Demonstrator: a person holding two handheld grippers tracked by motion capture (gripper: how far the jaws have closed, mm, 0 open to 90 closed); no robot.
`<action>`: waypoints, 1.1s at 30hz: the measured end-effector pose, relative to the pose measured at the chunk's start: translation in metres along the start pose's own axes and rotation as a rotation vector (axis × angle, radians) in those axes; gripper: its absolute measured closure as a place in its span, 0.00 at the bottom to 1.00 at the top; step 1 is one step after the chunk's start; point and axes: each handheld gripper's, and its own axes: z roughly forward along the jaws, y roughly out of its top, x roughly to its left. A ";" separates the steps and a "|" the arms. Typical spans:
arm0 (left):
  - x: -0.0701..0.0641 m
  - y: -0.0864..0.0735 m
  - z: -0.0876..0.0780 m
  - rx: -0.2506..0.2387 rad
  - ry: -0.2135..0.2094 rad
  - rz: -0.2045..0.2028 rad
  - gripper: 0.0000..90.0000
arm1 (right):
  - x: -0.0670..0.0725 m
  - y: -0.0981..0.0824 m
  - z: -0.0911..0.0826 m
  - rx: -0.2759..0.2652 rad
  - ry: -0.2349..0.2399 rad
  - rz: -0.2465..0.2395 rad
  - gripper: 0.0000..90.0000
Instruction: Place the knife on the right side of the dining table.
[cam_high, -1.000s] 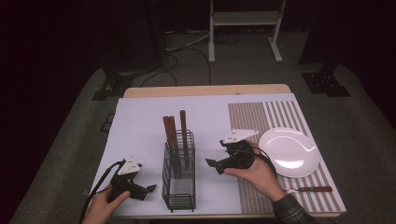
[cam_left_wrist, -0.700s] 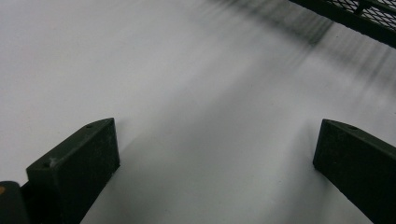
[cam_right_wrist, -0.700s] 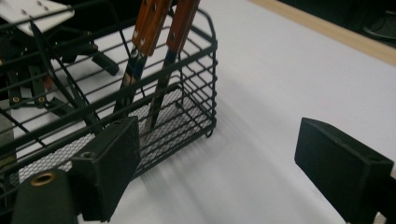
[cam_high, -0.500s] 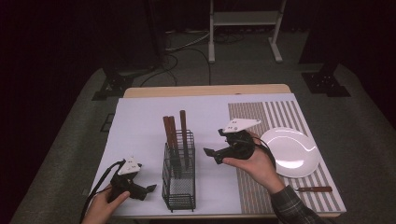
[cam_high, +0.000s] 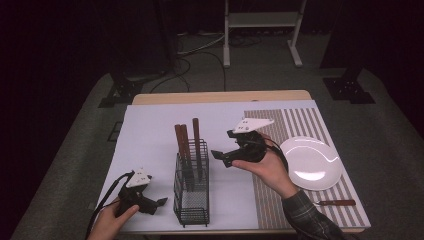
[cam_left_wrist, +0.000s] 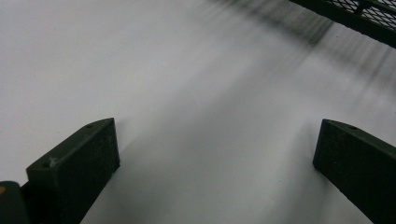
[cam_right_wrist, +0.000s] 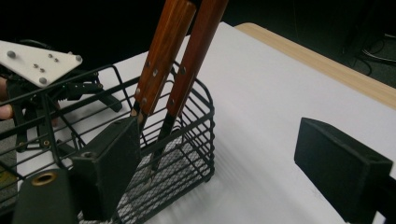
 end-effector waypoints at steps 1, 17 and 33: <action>0.000 0.000 0.000 0.000 0.000 0.000 0.00 | -0.001 0.002 0.001 -0.004 0.002 -0.001 0.15; 0.000 0.000 0.000 0.002 -0.002 -0.001 0.00 | -0.004 0.030 0.017 -0.046 0.025 0.004 0.18; 0.000 0.000 0.000 0.004 -0.002 0.000 0.00 | -0.005 0.046 0.036 -0.077 0.046 0.005 0.36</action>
